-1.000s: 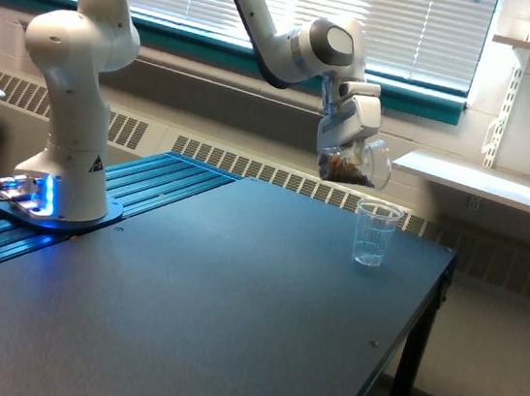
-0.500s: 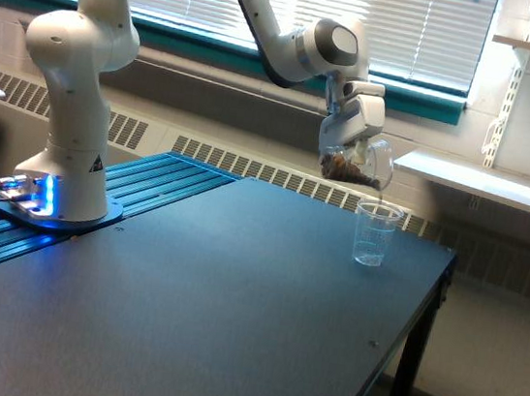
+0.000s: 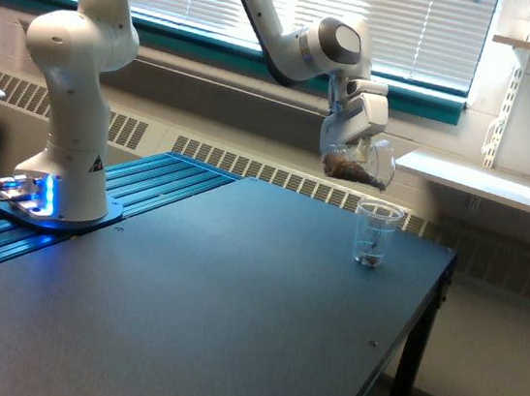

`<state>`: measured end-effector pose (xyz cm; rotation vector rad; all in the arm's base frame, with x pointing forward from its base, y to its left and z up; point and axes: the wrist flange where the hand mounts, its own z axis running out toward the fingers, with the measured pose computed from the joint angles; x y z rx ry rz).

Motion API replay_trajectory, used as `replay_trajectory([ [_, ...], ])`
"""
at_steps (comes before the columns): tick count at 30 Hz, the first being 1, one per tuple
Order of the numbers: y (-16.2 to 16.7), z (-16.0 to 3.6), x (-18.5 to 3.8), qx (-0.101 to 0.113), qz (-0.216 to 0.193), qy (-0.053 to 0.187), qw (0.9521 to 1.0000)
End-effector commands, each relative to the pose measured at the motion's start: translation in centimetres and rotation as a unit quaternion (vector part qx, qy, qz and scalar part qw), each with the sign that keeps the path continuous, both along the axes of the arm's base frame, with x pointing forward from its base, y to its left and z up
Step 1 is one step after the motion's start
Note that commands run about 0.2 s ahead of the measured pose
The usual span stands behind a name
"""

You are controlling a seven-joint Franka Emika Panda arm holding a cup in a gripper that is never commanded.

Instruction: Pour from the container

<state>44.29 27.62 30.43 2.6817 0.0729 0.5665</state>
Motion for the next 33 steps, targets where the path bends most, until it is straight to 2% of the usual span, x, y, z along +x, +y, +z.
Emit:
replay_trajectory([
  [1, 0.65, 0.27, 0.08, -0.005, 0.009, 0.002, 0.9999],
  [33, 1.52, 0.72, 0.60, -0.031, 0.021, 0.014, 0.9992],
])
